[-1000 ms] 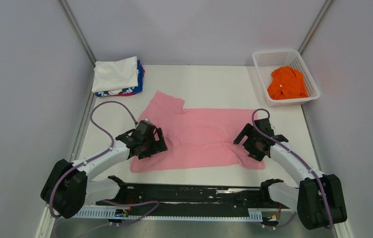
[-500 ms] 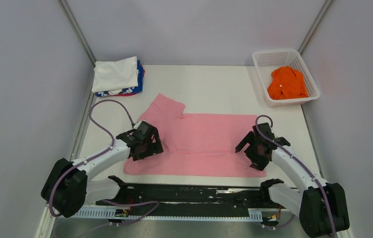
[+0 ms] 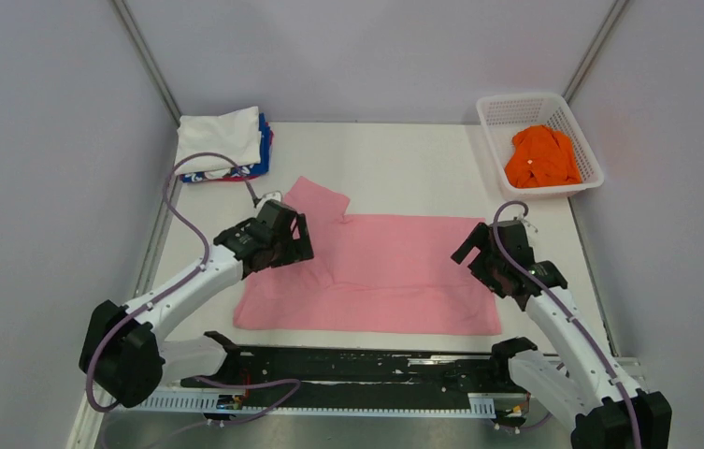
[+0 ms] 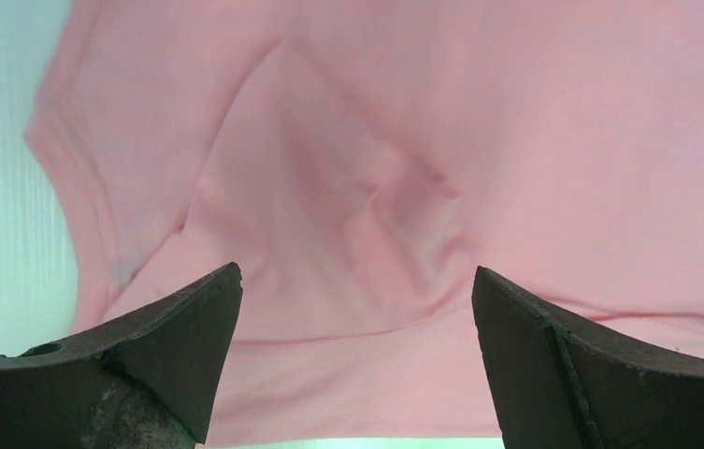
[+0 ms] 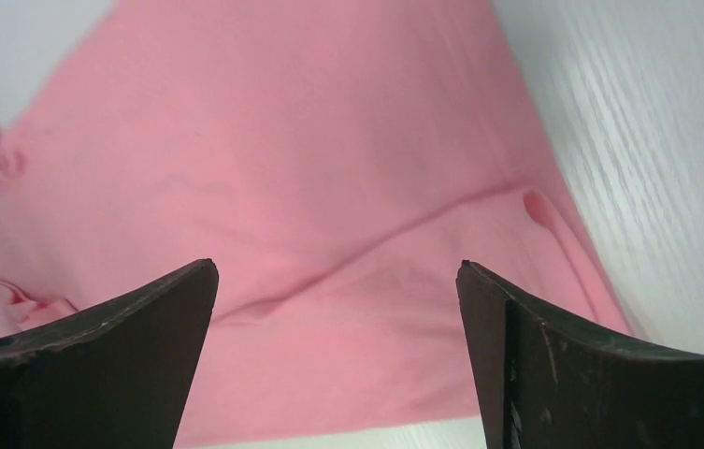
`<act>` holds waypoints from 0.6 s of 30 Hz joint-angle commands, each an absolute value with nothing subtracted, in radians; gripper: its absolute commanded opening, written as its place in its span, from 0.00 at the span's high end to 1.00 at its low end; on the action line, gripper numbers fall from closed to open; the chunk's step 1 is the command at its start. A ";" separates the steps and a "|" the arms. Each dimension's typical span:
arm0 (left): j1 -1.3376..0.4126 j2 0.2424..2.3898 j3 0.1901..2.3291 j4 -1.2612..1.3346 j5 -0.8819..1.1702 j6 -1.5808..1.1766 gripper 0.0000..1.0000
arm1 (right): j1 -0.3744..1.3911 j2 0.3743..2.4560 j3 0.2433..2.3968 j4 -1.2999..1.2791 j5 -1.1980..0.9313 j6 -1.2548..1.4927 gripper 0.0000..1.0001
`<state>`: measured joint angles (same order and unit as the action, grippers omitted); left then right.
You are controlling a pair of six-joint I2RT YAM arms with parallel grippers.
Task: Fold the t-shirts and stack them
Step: Fold the flattened tshirt in 1/3 of the way, then grab the side of the flattened tshirt furthest away from the robot with both arms
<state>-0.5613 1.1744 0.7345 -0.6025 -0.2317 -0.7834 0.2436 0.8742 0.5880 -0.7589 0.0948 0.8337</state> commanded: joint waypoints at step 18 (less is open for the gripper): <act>-0.258 2.302 2.105 -0.732 -0.176 -0.353 0.01 | 0.229 1.199 0.790 -0.497 0.323 0.679 0.00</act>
